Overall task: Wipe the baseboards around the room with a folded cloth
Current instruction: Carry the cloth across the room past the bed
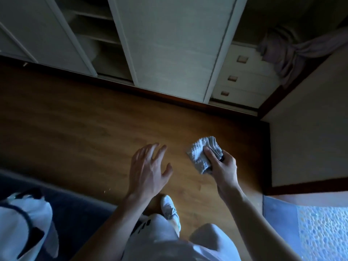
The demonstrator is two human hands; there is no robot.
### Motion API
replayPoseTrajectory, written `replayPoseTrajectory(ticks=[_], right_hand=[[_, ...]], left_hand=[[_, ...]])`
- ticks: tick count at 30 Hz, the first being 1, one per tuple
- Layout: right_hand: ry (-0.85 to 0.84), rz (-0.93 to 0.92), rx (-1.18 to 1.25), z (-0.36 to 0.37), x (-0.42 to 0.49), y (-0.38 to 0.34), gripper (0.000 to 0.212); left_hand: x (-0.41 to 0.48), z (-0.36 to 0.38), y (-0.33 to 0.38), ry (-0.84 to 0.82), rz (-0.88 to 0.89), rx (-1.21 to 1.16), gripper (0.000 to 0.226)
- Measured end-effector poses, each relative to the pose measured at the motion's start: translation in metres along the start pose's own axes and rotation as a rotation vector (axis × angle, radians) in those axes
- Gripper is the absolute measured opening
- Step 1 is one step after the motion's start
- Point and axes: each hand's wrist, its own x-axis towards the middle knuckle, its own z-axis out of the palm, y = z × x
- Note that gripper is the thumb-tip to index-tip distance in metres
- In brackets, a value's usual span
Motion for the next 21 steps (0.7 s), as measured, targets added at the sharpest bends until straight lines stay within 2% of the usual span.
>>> replayPoseTrajectory(ticks=[11,17,21], right_hand=[[-0.133,0.070,-0.050,0.112,0.113,-0.040,0.033],[-0.279,0.076,-0.107,0.182,0.185,-0.067,0.033],[-0.395,0.077,-0.162,0.237,0.245,-0.089,0.032]], left_hand=[[0.110,-0.004,-0.070,-0.014,-0.145,-0.047,0.055],[0.169,0.002,-0.110,0.006,-0.318,-0.035,0.057],[0.221,0.009,-0.143,0.079,-0.381,-0.020,0.056]])
